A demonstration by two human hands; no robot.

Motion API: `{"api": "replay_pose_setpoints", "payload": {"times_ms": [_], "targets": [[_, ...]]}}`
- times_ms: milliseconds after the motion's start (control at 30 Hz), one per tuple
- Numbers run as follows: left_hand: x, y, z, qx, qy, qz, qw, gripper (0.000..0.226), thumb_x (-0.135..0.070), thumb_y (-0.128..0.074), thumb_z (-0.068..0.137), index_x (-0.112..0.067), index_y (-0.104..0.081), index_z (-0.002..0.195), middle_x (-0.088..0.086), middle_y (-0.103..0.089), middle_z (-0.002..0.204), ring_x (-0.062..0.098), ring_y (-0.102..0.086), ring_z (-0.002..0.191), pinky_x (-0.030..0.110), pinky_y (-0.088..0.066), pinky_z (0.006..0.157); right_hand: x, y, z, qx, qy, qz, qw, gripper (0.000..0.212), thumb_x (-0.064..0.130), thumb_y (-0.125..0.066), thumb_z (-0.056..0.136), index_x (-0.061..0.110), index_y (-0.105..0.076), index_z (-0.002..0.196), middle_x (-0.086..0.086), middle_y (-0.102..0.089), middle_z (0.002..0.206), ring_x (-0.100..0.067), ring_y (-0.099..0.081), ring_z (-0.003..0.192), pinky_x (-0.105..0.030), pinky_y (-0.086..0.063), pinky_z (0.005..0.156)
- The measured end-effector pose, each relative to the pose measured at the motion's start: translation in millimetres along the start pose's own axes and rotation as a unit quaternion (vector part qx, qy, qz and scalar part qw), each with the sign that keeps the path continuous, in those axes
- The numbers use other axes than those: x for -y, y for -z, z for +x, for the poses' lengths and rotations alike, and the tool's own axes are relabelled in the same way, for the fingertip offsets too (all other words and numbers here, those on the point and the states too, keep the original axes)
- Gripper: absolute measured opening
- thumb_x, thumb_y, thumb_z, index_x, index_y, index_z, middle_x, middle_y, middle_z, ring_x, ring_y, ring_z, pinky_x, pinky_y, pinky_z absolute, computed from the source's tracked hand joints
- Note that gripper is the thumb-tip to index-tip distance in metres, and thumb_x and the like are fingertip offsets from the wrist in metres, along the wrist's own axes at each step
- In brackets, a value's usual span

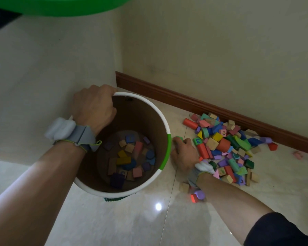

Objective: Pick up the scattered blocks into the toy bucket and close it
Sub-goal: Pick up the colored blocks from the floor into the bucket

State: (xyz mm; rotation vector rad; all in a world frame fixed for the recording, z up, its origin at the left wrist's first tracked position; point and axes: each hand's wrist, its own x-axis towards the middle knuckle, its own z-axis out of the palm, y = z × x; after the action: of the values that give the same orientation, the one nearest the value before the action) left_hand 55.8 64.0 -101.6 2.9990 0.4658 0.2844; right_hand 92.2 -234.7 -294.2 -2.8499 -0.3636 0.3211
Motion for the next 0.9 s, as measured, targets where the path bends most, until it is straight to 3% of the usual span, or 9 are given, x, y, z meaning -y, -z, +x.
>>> {"api": "replay_pose_setpoints", "payload": {"times_ms": [133, 267, 333, 433, 533, 600, 700, 833, 900], "targets": [[0.0, -0.9, 0.8, 0.004, -0.004, -0.005, 1.000, 0.036, -0.020, -0.061, 0.076, -0.022, -0.066, 0.112, 0.015, -0.064, 0.088, 0.036, -0.058, 0.077, 0.036, -0.038, 0.064, -2.4, 8.1, -2.1, -0.012, -0.032, 0.055, 0.998, 0.035, 0.032, -0.054, 0.091, 0.031, -0.051, 0.126, -0.004, -0.049, 0.101, -0.025, -0.056, 0.084, -0.037, -0.052, 0.070], [-0.5, 0.3, -1.7, -0.007, 0.002, -0.004, 1.000, 0.039, -0.020, -0.061, 0.074, -0.022, -0.066, 0.112, 0.017, -0.063, 0.090, 0.040, -0.058, 0.078, 0.039, -0.041, 0.066, -1.6, 18.3, 0.9, -0.055, -0.040, 0.133, 0.989, 0.029, 0.027, -0.061, 0.088, 0.029, -0.056, 0.116, -0.006, -0.052, 0.095, -0.026, -0.055, 0.082, -0.034, -0.042, 0.062], [-1.4, 0.8, -2.6, -0.011, 0.004, -0.007, 1.000, 0.040, -0.019, -0.061, 0.073, -0.021, -0.066, 0.112, 0.018, -0.063, 0.089, 0.041, -0.058, 0.078, 0.040, -0.043, 0.067, -0.8, 27.2, 2.0, -0.067, -0.063, 0.205, 0.974, 0.026, 0.021, -0.065, 0.084, 0.027, -0.059, 0.109, -0.006, -0.058, 0.086, -0.024, -0.056, 0.076, -0.034, -0.044, 0.063], [-0.8, 0.6, -1.9, -0.005, 0.003, -0.013, 1.000, 0.038, -0.019, -0.060, 0.074, -0.021, -0.066, 0.112, 0.017, -0.064, 0.089, 0.039, -0.059, 0.078, 0.041, -0.044, 0.068, 10.2, 52.0, 2.9, -0.070, -0.166, 0.407, 0.895, 0.016, 0.015, -0.064, 0.087, 0.027, -0.062, 0.097, -0.004, -0.053, 0.062, -0.022, -0.049, 0.055, -0.036, -0.045, 0.056], [-0.5, -0.1, -1.6, -0.006, 0.003, -0.017, 1.000, 0.039, -0.018, -0.061, 0.075, -0.020, -0.065, 0.113, 0.018, -0.064, 0.092, 0.040, -0.059, 0.080, 0.041, -0.044, 0.070, 26.3, 91.5, 2.0, -0.040, -0.232, 0.569, 0.788, 0.014, 0.013, -0.057, 0.092, 0.023, -0.063, 0.099, -0.006, -0.048, 0.063, -0.020, -0.044, 0.050, -0.031, -0.042, 0.048], [-0.7, 0.1, -2.1, -0.010, 0.002, -0.021, 1.000, 0.039, -0.016, -0.061, 0.076, -0.020, -0.065, 0.115, 0.019, -0.064, 0.093, 0.041, -0.059, 0.081, 0.042, -0.044, 0.071, 40.8, 125.4, -1.5, -0.009, -0.215, 0.648, 0.730, 0.017, 0.009, -0.052, 0.094, 0.019, -0.063, 0.103, -0.009, -0.050, 0.070, -0.020, -0.046, 0.051, -0.028, -0.040, 0.045], [-0.4, 0.5, -2.7, -0.010, 0.001, -0.023, 1.000, 0.039, -0.017, -0.061, 0.078, -0.020, -0.063, 0.117, 0.019, -0.064, 0.094, 0.041, -0.059, 0.081, 0.040, -0.043, 0.069, 66.5, 176.4, -14.5, 0.047, -0.171, 0.715, 0.677, 0.020, 0.008, -0.050, 0.094, 0.018, -0.062, 0.107, -0.016, -0.053, 0.084, -0.024, -0.052, 0.058, -0.027, -0.039, 0.045], [-0.7, 0.7, -2.4, -0.008, -0.003, -0.029, 1.000, 0.039, -0.016, -0.061, 0.079, -0.017, -0.063, 0.118, 0.020, -0.064, 0.095, 0.040, -0.059, 0.080, 0.039, -0.041, 0.068, 102.1, 228.4, -38.6, 0.175, -0.102, 0.785, 0.586, 0.021, 0.012, -0.055, 0.090, 0.019, -0.060, 0.109, -0.013, -0.052, 0.084, -0.022, -0.053, 0.061, -0.024, -0.040, 0.043], [0.0, 0.5, -2.9, -0.014, -0.002, -0.033, 0.999, 0.038, -0.015, -0.061, 0.079, -0.016, -0.063, 0.117, 0.021, -0.064, 0.095, 0.040, -0.059, 0.080, 0.040, -0.042, 0.068, 119.3, 243.2, -49.5, 0.228, -0.078, 0.792, 0.561, 0.025, 0.015, -0.058, 0.084, 0.020, -0.061, 0.109, -0.013, -0.052, 0.085, -0.020, -0.052, 0.060, -0.023, -0.039, 0.041]]}}
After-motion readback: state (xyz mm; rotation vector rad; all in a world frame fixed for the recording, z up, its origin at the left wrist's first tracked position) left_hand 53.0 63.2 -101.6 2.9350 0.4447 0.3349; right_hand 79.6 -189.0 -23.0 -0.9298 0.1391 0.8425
